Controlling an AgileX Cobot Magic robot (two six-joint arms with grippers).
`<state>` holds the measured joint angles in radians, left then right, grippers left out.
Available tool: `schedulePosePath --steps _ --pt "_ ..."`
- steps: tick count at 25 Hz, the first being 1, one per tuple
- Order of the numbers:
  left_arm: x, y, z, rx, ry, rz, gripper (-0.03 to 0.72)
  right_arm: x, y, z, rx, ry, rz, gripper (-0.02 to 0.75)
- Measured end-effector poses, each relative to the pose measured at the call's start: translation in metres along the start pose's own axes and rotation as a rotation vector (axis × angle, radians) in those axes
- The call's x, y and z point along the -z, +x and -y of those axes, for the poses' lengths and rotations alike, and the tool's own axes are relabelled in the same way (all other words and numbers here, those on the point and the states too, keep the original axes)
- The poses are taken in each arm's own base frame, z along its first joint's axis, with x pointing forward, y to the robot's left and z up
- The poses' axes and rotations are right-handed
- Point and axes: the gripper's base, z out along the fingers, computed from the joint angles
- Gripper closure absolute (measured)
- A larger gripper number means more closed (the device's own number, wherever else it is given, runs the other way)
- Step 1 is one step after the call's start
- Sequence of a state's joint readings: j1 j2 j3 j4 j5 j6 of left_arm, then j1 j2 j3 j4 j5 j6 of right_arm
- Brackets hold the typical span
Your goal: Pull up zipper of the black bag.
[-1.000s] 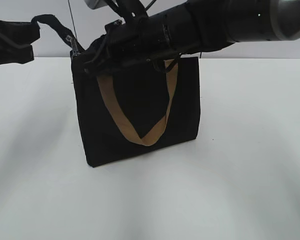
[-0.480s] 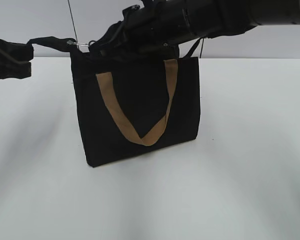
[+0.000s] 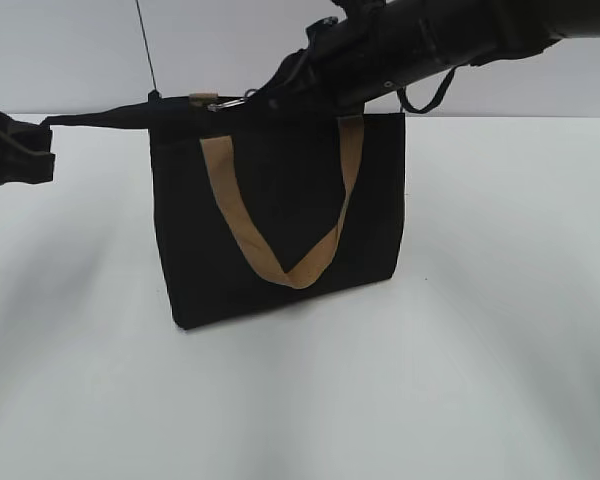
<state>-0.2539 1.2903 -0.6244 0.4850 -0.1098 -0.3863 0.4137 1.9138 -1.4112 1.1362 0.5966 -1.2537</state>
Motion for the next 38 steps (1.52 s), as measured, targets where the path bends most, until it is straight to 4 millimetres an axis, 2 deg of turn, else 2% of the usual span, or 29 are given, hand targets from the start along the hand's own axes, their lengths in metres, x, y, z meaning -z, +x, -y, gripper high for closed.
schedulePosePath --steps 6,14,28,30,31,32,34,36,38 --pt "0.000 0.003 -0.001 0.002 -0.012 -0.028 0.687 0.020 0.004 0.031 -0.030 0.070 0.004 0.753" --pt "0.000 0.003 -0.001 0.002 -0.012 -0.028 0.687 0.054 0.003 0.057 -0.031 0.152 0.008 0.753" --pt "0.000 0.002 -0.001 0.020 -0.013 -0.027 0.679 0.057 0.008 0.060 -0.036 0.158 -0.032 0.738" --pt "0.000 0.002 -0.001 0.035 -0.014 -0.027 0.631 0.057 0.008 0.059 -0.037 0.147 -0.036 0.661" --pt "0.000 0.002 -0.001 0.050 -0.015 -0.025 0.575 0.057 0.008 0.058 -0.036 0.142 -0.038 0.605" --pt "0.000 0.002 -0.001 0.065 -0.017 -0.025 0.511 0.057 0.008 0.057 -0.034 0.135 -0.041 0.522" --pt "0.000 0.003 -0.002 0.108 -0.022 -0.028 0.333 0.058 0.007 0.054 -0.032 0.109 -0.049 0.340" --pt "0.000 0.005 -0.003 0.158 -0.035 -0.052 0.213 0.062 0.005 0.049 -0.026 0.083 -0.052 0.212" --pt "0.001 0.010 -0.004 0.223 -0.055 -0.104 0.162 0.067 0.003 0.044 -0.028 0.066 -0.057 0.158"
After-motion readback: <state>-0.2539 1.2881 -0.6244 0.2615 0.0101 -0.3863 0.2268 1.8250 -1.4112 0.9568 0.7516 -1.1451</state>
